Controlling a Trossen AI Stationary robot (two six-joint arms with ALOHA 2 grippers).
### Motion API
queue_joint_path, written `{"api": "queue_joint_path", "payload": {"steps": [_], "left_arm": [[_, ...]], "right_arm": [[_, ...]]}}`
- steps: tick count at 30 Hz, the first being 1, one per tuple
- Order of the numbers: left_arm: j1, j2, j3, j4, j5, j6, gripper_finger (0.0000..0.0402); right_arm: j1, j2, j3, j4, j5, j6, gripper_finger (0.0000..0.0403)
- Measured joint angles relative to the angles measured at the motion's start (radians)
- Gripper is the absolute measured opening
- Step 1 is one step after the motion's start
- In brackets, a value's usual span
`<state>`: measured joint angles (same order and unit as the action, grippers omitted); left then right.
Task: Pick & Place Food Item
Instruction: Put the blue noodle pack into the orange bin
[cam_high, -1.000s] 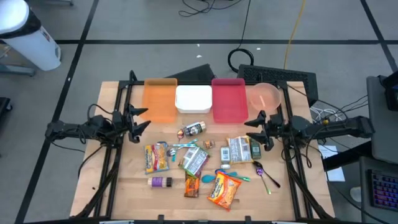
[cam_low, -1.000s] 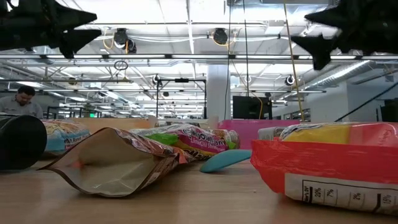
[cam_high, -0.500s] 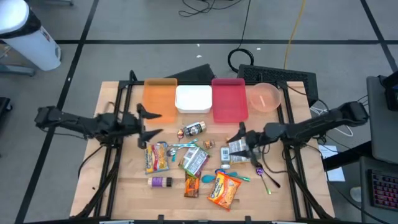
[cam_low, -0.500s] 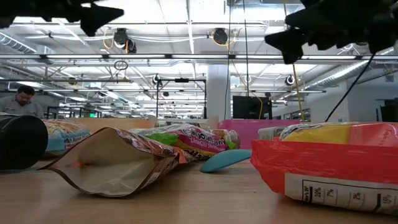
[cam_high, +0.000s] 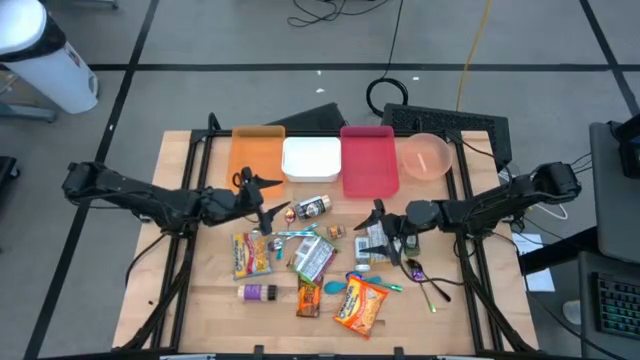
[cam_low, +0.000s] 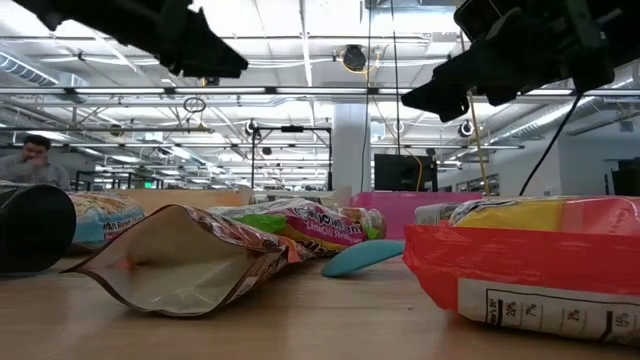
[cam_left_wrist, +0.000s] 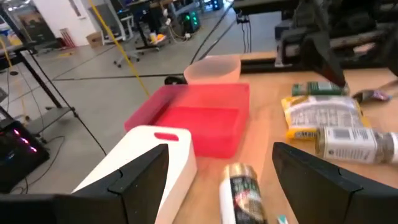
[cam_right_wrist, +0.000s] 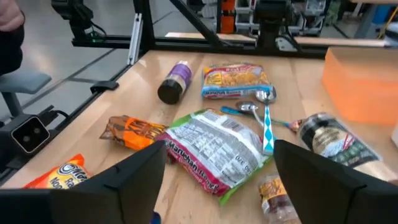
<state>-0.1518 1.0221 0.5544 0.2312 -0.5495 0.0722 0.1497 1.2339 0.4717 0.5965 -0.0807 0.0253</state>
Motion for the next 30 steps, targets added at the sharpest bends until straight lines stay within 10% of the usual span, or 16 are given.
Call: {"api": "queue_joint_path", "payload": {"steps": [30], "left_arm": [[-0.014, -0.009, 0.130, -1.055, 0.264, -0.754, 0.0296]], "right_arm": [[-0.005, 0.000, 0.000, -0.010, -0.055, -0.041, 0.0326]]}}
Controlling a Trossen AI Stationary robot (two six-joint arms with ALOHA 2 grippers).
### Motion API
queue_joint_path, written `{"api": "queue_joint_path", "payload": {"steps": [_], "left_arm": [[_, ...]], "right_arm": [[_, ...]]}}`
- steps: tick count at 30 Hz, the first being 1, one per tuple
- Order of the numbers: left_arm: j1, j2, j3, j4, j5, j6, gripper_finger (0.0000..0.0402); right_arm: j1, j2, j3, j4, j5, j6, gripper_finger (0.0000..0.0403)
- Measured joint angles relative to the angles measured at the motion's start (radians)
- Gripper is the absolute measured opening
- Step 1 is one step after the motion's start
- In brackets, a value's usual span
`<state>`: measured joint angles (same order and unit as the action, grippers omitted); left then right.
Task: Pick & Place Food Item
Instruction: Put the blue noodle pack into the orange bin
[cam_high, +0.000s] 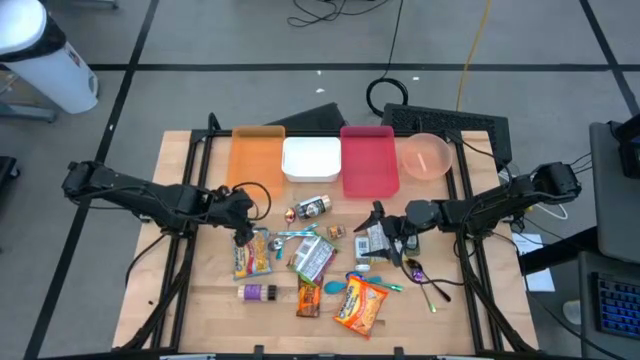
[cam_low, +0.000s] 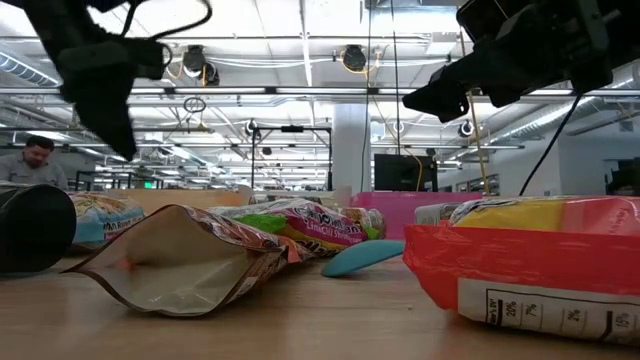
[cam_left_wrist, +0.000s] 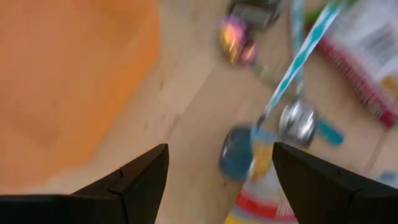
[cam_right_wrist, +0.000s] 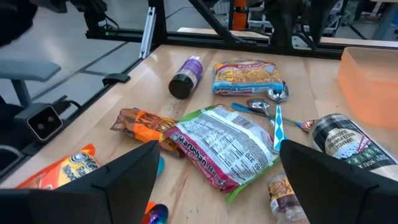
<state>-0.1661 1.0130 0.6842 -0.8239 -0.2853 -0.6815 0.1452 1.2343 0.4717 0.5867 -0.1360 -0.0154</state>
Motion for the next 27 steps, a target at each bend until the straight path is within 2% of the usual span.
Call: {"api": "queue_joint_path", "payload": {"steps": [5, 10, 15, 20, 27], "left_arm": [[0.004, 0.000, -0.039, -0.014, 0.046, -0.107, 0.0296], [0.011, 0.000, -0.146, 0.067, 0.116, -0.163, 0.0296], [0.011, 0.000, -0.227, 0.215, 0.175, -0.175, 0.0296], [0.011, 0.000, -0.260, 0.279, 0.239, -0.167, 0.0296], [0.011, 0.000, -0.272, 0.274, 0.312, -0.187, 0.0296]], "right_arm": [[-0.022, 0.000, 0.000, 0.019, 0.000, -0.075, 0.0324], [-0.058, 0.000, 0.000, 0.054, 0.000, -0.101, 0.0323], [-0.086, 0.000, 0.000, 0.053, 0.000, -0.104, 0.0322], [-0.111, 0.000, 0.000, 0.053, -0.001, -0.123, 0.0322], [-0.120, 0.000, 0.000, 0.053, 0.000, -0.110, 0.0321]]}}
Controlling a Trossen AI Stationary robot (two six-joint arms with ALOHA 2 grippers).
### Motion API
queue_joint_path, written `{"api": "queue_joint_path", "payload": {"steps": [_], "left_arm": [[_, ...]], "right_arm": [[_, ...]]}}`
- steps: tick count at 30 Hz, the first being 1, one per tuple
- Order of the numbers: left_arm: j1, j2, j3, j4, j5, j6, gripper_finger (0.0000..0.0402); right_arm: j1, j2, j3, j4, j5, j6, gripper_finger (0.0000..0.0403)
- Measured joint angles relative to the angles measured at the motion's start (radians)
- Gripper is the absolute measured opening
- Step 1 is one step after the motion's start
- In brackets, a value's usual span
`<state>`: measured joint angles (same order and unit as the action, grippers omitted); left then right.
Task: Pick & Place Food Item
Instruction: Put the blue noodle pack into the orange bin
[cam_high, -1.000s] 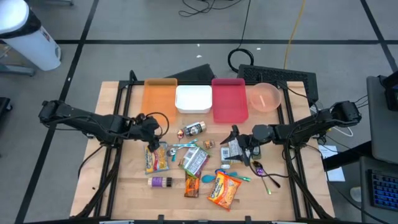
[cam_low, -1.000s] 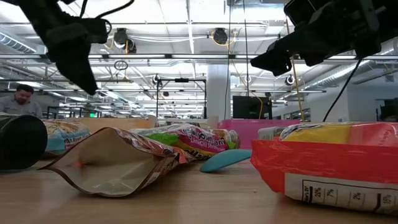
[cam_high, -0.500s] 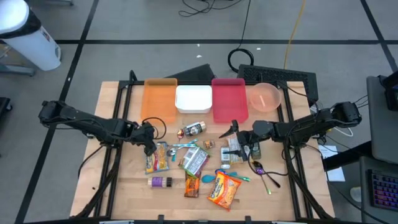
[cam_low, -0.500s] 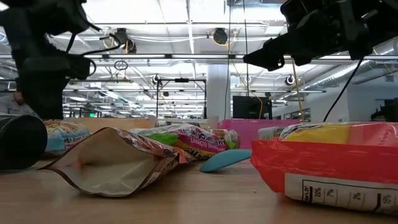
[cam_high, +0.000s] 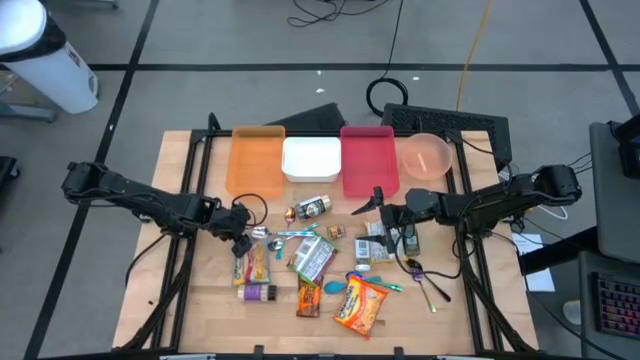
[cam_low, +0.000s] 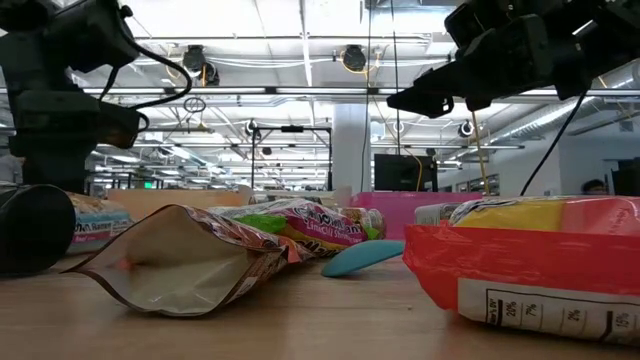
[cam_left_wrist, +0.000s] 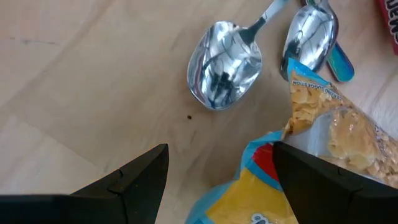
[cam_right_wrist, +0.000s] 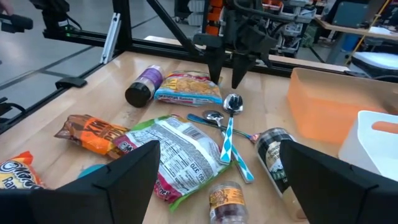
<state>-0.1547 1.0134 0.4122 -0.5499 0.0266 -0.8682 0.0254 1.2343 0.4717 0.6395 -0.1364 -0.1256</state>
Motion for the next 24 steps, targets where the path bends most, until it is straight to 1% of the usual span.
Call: {"api": "queue_joint_path", "payload": {"steps": [3, 6, 9, 17, 18, 24], "left_arm": [[0.000, 0.002, 0.000, 0.000, 0.000, 0.000, 0.0286], [0.000, 0.017, 0.000, -0.001, 0.001, 0.001, 0.0248], [0.000, 0.028, 0.000, -0.001, 0.013, 0.010, 0.0192], [0.011, 0.048, 0.000, 0.004, 0.118, 0.097, 0.0019], [0.018, 0.046, 0.000, 0.003, 0.132, 0.100, 0.0011], [0.066, 0.031, 0.014, -0.015, 0.212, 0.128, 0.0004]], "right_arm": [[0.000, 0.000, 0.000, 0.000, 0.000, 0.008, 0.0320], [0.000, 0.000, 0.000, 0.000, 0.000, 0.008, 0.0320], [0.000, 0.000, 0.000, 0.000, 0.000, 0.009, 0.0320], [0.000, 0.000, 0.000, 0.000, 0.001, 0.009, 0.0320], [0.000, 0.000, 0.000, 0.000, 0.001, 0.009, 0.0320], [0.000, 0.000, 0.000, 0.000, 0.003, 0.007, 0.0320]]}}
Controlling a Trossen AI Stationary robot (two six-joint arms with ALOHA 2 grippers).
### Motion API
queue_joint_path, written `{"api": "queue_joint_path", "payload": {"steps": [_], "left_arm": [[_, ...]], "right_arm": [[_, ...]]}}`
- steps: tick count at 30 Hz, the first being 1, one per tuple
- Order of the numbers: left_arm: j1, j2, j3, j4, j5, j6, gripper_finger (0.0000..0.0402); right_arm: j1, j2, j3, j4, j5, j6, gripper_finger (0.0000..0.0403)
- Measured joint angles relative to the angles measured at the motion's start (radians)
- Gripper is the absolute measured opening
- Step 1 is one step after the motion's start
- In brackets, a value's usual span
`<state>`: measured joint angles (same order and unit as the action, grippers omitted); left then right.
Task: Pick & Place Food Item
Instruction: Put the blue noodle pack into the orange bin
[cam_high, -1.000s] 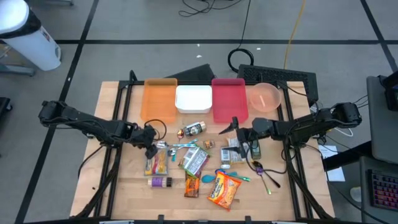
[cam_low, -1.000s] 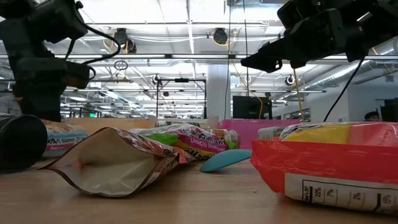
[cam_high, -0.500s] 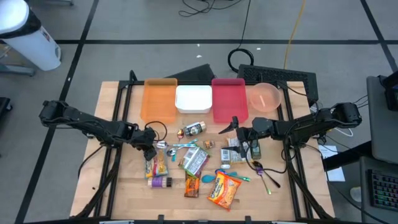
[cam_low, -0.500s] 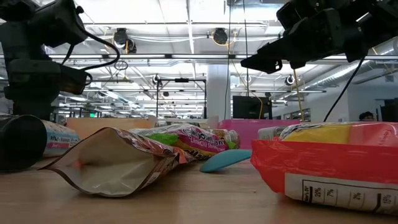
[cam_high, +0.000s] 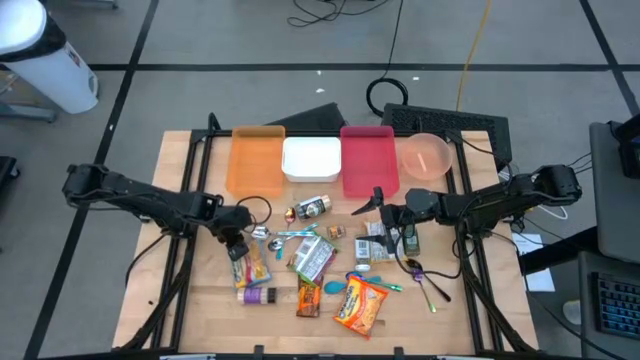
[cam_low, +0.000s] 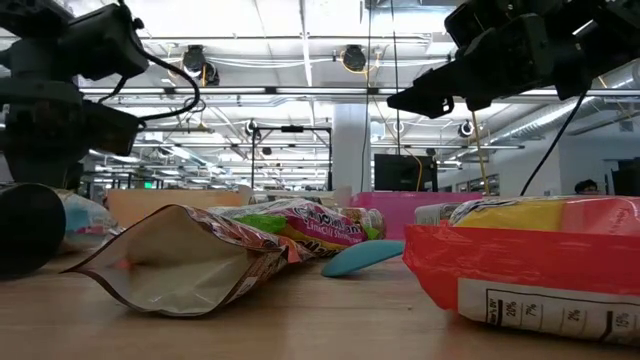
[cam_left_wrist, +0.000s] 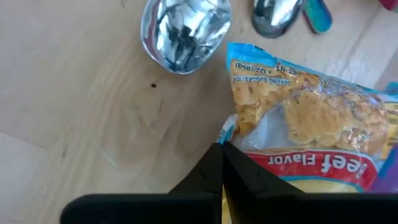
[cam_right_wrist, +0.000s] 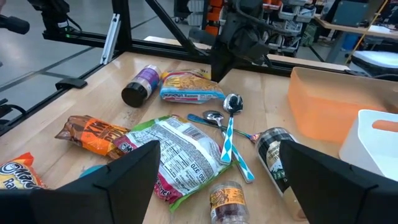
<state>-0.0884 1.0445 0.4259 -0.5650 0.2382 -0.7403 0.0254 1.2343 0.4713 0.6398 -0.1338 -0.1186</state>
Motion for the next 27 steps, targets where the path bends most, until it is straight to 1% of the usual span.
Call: {"api": "queue_joint_path", "payload": {"steps": [6, 11, 16, 27], "left_arm": [[0.022, 0.000, 0.100, -0.099, -0.017, 0.068, 0.0004], [0.025, 0.000, 0.225, -0.204, -0.063, 0.116, 0.0003], [0.024, 0.000, 0.348, -0.263, -0.103, 0.191, 0.0002], [0.024, 0.000, 0.545, -0.434, -0.183, 0.251, 0.0001]], "right_arm": [[0.000, 0.000, 0.000, 0.001, 0.001, -0.015, 0.0320], [0.000, 0.000, 0.000, 0.000, 0.001, -0.018, 0.0320], [0.000, 0.000, 0.000, 0.000, 0.002, -0.017, 0.0320], [0.000, 0.000, 0.000, -0.001, 0.002, -0.020, 0.0320]]}}
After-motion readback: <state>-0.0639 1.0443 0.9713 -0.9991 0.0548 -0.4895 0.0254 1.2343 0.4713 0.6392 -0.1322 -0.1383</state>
